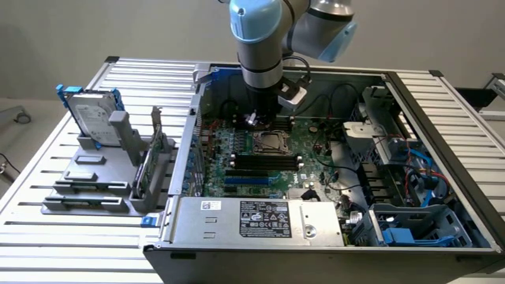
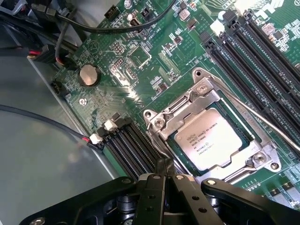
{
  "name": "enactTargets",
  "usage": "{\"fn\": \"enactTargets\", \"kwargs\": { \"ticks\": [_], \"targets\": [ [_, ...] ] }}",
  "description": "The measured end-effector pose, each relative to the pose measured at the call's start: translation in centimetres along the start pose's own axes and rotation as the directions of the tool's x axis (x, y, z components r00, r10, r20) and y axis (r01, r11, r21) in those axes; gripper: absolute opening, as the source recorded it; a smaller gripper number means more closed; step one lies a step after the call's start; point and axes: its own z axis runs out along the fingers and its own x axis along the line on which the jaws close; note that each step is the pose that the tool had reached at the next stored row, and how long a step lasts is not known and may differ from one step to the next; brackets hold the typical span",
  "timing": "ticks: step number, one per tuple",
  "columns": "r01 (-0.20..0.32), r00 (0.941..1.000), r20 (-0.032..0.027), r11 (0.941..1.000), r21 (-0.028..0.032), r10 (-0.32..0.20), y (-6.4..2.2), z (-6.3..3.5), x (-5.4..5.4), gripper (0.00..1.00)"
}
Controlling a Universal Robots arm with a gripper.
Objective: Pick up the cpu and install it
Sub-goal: 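Install the first cpu locking lever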
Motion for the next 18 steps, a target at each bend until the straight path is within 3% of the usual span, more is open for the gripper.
{"fn": "enactTargets", "kwargs": {
  "ticks": [18],
  "targets": [
    [-0.006,1.0,0.005,1.0,-0.0061,0.006,0.57,0.13,0.47,0.11]
  ]
}}
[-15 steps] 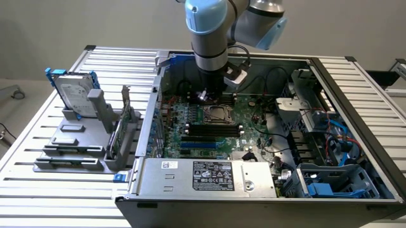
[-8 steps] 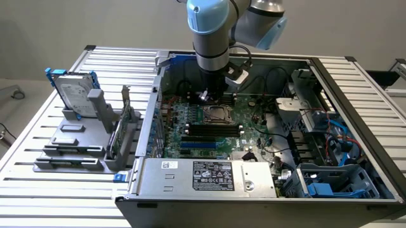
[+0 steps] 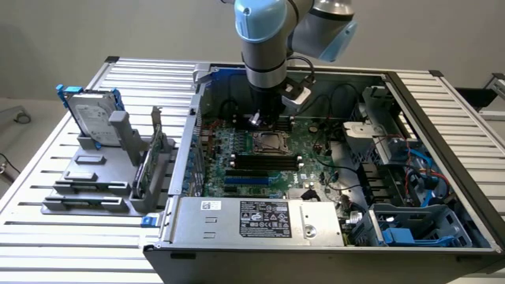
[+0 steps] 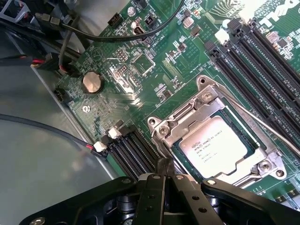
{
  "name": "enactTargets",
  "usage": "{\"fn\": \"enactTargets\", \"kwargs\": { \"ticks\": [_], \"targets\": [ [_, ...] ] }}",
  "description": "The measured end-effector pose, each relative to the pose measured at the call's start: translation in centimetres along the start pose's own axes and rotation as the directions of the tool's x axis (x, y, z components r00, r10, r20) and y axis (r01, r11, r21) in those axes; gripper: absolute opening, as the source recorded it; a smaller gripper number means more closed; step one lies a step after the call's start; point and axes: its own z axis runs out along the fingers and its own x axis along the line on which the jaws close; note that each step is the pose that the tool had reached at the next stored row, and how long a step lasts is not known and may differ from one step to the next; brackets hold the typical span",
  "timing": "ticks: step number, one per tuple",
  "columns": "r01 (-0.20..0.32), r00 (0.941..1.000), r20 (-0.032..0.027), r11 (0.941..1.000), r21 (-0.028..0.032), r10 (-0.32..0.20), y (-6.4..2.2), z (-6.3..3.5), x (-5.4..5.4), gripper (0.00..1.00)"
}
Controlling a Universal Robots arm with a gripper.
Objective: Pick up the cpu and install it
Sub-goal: 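Install the first cpu locking lever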
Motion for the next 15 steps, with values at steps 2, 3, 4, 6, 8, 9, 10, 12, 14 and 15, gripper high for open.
{"fn": "enactTargets", "kwargs": {
  "ticks": [2,3,4,6,8,9,10,12,14,15],
  "targets": [
    [0.0,1.0,0.0012,1.0,-0.0011,0.0,0.03,0.01,0.02,0.11],
    [0.0,1.0,0.0017,1.0,-0.0016,0.0,0.04,0.01,0.04,0.11],
    [0.0,1.0,0.0022,1.0,-0.0022,0.0,0.05,0.01,0.04,0.11],
    [-0.001,1.0,0.0022,1.0,-0.0031,0.001,0.07,0.04,0.06,0.11],
    [-0.001,1.0,0.0034,1.0,-0.0036,0.001,0.07,0.0,0.08,0.11],
    [-0.001,1.0,0.0035,1.0,-0.0037,0.001,0.07,-0.02,0.08,0.11],
    [-0.001,1.0,0.0036,1.0,-0.0038,0.001,0.08,-0.05,0.08,0.11],
    [-0.001,1.0,0.0036,1.0,-0.0035,0.001,0.11,-0.05,0.11,0.11],
    [-0.001,1.0,0.0037,1.0,-0.0037,0.001,0.17,-0.05,0.16,0.11],
    [-0.001,1.0,0.0038,1.0,-0.0037,0.001,0.22,-0.03,0.2,0.11]
  ]
}}
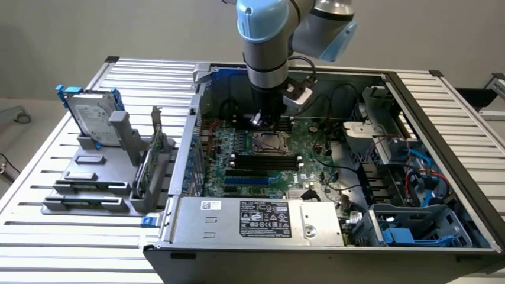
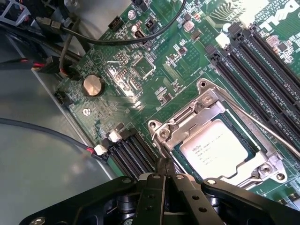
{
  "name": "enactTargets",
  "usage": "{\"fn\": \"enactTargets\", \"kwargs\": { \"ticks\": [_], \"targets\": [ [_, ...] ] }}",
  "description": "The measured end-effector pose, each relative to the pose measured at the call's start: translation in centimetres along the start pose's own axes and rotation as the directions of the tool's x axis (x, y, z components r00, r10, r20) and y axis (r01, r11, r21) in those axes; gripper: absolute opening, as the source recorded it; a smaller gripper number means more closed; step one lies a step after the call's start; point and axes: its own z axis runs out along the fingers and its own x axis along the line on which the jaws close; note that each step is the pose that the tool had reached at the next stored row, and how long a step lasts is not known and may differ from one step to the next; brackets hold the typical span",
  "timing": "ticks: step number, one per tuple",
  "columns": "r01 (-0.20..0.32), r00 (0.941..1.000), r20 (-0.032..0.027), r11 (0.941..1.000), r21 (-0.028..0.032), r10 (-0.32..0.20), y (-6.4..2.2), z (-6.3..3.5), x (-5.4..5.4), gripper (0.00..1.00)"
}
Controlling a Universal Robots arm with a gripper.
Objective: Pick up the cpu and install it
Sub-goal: 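Install the first cpu locking lever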
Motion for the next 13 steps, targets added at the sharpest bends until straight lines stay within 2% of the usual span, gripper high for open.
{"fn": "enactTargets", "kwargs": {
  "ticks": [4,7,13],
  "targets": [
    [0.0,1.0,-0.0003,1.0,0.0003,0.0,0.22,0.05,0.18,0.11],
    [-0.001,1.0,-0.0027,1.0,0.002,0.001,0.36,0.09,0.29,0.11],
    [-0.005,0.9998,-0.0208,0.9998,0.0175,0.005,0.56,0.11,0.23,0.11]
  ]
}}
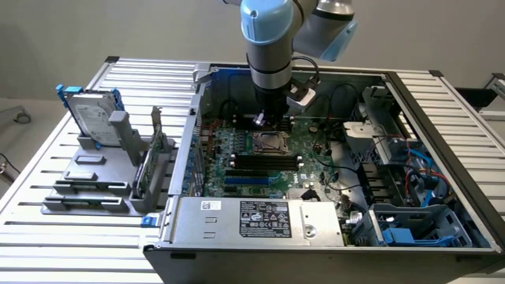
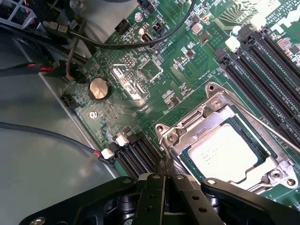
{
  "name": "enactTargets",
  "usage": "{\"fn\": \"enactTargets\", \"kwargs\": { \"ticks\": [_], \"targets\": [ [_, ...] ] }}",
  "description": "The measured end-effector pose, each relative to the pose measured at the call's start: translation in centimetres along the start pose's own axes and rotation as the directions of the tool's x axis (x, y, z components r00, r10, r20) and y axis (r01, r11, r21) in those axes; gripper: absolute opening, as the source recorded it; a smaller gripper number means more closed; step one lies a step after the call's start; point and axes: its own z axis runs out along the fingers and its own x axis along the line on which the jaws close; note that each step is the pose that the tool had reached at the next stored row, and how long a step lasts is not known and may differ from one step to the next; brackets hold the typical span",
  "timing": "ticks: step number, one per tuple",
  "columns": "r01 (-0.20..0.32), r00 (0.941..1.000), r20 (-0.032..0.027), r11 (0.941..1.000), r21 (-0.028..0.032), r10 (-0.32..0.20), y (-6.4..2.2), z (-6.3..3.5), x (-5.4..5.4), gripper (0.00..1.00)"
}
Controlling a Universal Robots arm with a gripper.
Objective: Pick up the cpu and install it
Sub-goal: 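Install the first cpu locking lever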
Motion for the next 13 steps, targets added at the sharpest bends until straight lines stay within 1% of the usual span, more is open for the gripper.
{"fn": "enactTargets", "kwargs": {
  "ticks": [6,8,9,10,13],
  "targets": [
    [0.0,1.0,-0.0007,1.0,0.0006,0.0,0.21,-0.05,-0.17,0.11],
    [-0.001,1.0,-0.0034,1.0,0.003,0.001,0.27,-0.05,-0.24,0.11],
    [-0.002,1.0,-0.0069,1.0,0.0059,0.002,0.3,-0.03,-0.27,0.11],
    [-0.003,0.9999,-0.0117,0.9999,0.0101,0.003,0.32,0.01,-0.3,0.11],
    [-0.007,0.9995,-0.0302,0.9996,0.0256,0.008,0.4,0.18,-0.42,0.11]
  ]
}}
